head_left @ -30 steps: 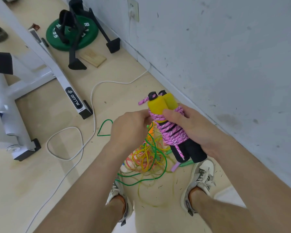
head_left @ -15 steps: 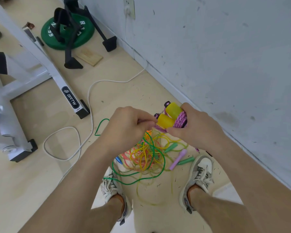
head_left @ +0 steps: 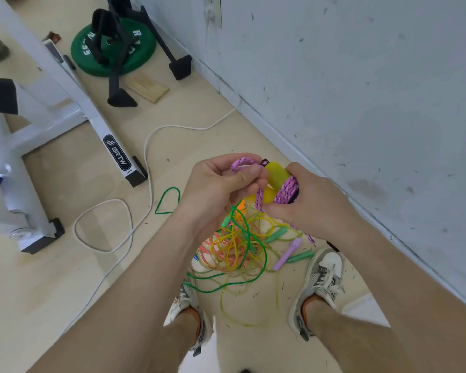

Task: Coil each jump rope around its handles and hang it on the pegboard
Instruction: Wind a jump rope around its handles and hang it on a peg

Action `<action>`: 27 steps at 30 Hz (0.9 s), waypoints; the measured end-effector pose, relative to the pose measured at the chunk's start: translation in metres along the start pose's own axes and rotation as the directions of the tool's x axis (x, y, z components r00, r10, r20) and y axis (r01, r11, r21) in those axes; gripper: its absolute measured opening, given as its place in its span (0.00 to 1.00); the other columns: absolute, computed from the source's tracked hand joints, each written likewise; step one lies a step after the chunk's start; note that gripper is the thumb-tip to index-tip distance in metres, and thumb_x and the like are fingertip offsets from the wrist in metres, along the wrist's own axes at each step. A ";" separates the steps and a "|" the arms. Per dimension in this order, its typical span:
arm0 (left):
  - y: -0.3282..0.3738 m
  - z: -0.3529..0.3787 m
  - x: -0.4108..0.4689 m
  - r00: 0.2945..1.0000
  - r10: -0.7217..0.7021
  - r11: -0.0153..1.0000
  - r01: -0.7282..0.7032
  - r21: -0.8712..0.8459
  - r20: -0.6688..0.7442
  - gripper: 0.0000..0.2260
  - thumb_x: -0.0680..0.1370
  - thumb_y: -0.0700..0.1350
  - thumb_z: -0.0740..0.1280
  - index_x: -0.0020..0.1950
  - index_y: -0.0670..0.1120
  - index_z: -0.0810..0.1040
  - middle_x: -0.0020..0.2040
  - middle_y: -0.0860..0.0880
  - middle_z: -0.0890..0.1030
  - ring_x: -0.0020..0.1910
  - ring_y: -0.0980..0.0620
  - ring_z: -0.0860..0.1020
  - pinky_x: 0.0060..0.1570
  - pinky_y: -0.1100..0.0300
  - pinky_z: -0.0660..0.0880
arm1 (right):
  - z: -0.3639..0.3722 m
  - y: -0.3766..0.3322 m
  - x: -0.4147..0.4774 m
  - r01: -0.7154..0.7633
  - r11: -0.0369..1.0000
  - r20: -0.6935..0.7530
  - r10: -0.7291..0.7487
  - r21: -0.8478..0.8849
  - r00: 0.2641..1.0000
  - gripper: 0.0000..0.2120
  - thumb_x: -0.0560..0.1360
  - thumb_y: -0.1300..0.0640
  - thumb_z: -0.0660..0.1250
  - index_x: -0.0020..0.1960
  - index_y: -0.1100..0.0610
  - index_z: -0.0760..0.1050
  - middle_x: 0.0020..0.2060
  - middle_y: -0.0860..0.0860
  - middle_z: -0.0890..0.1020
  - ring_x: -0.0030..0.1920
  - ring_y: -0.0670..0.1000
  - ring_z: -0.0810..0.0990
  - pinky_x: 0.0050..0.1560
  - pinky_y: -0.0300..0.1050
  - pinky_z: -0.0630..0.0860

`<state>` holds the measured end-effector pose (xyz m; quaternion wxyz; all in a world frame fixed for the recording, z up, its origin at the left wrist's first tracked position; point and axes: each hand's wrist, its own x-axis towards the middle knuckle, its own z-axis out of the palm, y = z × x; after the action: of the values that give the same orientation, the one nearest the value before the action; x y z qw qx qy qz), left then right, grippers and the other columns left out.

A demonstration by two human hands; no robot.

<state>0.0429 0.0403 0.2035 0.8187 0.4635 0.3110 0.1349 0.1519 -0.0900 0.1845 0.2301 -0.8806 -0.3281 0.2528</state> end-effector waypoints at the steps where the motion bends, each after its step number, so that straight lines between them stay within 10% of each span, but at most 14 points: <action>1: 0.001 -0.001 0.001 1.000 0.013 1.000 -0.012 0.022 -0.006 0.04 0.73 0.34 0.68 0.46 0.40 0.81 0.35 0.44 0.84 0.31 0.53 0.82 0.32 0.68 0.77 | -0.001 0.000 0.000 -0.003 1.000 -0.010 0.003 0.003 1.000 0.23 0.64 0.38 0.74 0.50 0.49 0.69 0.36 0.46 0.79 0.39 0.47 0.78 0.41 0.49 0.77; 11: 0.001 -0.002 0.003 0.985 0.172 0.858 -0.144 0.494 -0.012 0.03 0.77 0.41 0.69 0.44 0.45 0.81 0.28 0.51 0.81 0.25 0.58 0.73 0.28 0.66 0.68 | 0.006 0.006 0.003 -0.088 0.974 0.045 0.081 0.209 0.996 0.22 0.62 0.39 0.75 0.48 0.49 0.73 0.40 0.47 0.82 0.42 0.48 0.81 0.49 0.55 0.79; 18: -0.012 -0.012 0.006 0.911 0.335 0.121 -0.293 0.948 0.239 0.21 0.78 0.57 0.54 0.45 0.46 0.81 0.31 0.47 0.77 0.34 0.45 0.75 0.36 0.51 0.72 | 0.010 0.006 0.005 -0.116 0.970 0.046 0.108 0.212 0.993 0.22 0.62 0.40 0.76 0.48 0.51 0.74 0.39 0.48 0.82 0.42 0.50 0.81 0.48 0.56 0.79; 27: -0.020 -0.013 0.008 0.772 0.465 -0.229 -0.368 0.901 0.433 0.10 0.73 0.46 0.63 0.38 0.47 0.83 0.31 0.47 0.77 0.31 0.43 0.75 0.27 0.56 0.70 | 0.015 0.000 0.002 -0.088 0.994 0.056 0.085 0.061 0.995 0.23 0.64 0.38 0.73 0.48 0.50 0.69 0.38 0.48 0.79 0.41 0.51 0.79 0.44 0.55 0.78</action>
<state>0.0394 0.0427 0.1791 0.1234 0.9670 0.1606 0.1545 0.1441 -0.0845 0.1725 0.2380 -0.8792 -0.2875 0.2962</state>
